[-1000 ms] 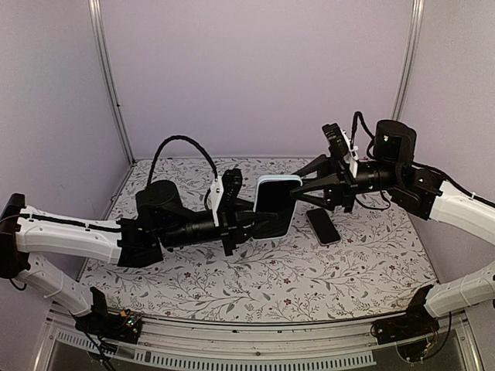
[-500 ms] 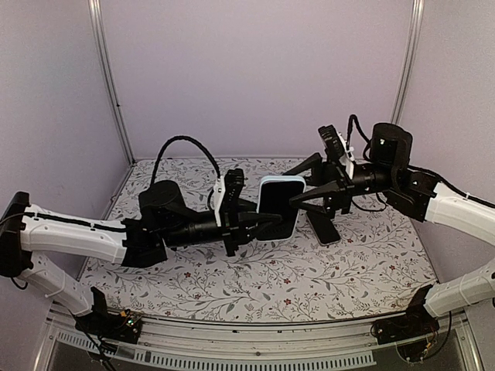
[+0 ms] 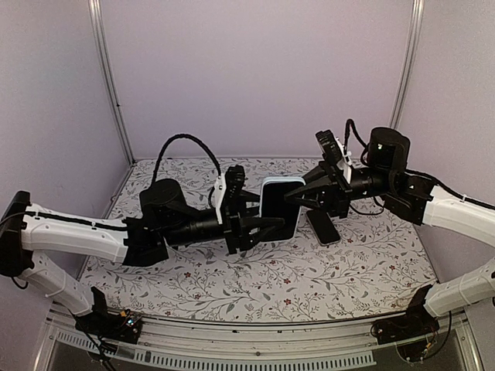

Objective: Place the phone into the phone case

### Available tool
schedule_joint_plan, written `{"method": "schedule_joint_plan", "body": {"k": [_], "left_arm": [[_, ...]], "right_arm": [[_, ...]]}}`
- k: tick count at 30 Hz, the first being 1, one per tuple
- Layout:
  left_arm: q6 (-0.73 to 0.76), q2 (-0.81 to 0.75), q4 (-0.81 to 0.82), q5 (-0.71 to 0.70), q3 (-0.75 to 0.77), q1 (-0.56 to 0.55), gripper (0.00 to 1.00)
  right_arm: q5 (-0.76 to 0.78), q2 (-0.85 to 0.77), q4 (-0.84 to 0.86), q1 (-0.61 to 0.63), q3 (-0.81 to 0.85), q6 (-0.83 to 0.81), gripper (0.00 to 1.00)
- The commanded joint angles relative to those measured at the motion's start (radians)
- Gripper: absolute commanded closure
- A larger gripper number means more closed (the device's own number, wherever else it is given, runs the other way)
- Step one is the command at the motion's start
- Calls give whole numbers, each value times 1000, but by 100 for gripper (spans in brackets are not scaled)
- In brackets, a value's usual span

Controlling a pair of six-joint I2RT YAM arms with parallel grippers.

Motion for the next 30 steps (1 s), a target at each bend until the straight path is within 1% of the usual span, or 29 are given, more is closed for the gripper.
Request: {"method": "schedule_joint_plan", "body": {"k": [1,3,4,6,8,9,13,14,15,16,18,20,22,23,25,28,30], "left_arm": [[29,-60,32,-29,13,0,36],[40,-97,12,-55,8,6,27],[45,-114,5,-66,12,9,24],[57,-127,-13,-78,33,11,22],[67,-108,-52,-68,75,11,23],[70,-93,-68,-58,92,11,26],[60,-75,-64,-28,101,11,47],[58,-79,-61,-29,99,11,50],[57,-83,-62,-33,97,13,50],[56,-87,-64,-33,94,14,45],[49,-91,-70,-32,88,21,30],[27,-85,-78,-21,81,38,27],[-21,-70,-89,2,82,61,28],[-46,-61,-90,20,83,70,30],[-71,-38,-90,57,91,75,40],[-90,-13,-84,142,109,76,51],[-102,-3,-72,179,113,75,63]], "right_arm": [[39,-35,-9,2,-6,-28,100],[47,-36,-29,1,-6,-42,100],[45,-31,-36,2,-5,-48,100],[22,-21,-43,2,2,-51,100],[-9,-2,-45,1,15,-49,100],[-14,6,-46,2,20,-46,100],[-7,6,-47,2,26,-49,100],[-6,0,-47,2,25,-52,100],[-7,-3,-49,1,25,-54,100],[-7,-6,-51,2,25,-56,100],[-11,-10,-55,2,27,-60,100],[-18,-14,-58,3,29,-64,100],[-18,-18,-58,2,28,-65,100],[-18,-19,-59,2,27,-67,100],[-19,-21,-59,2,28,-68,100],[-9,-25,-62,2,29,-71,100],[2,-29,-63,2,29,-75,100]]}}
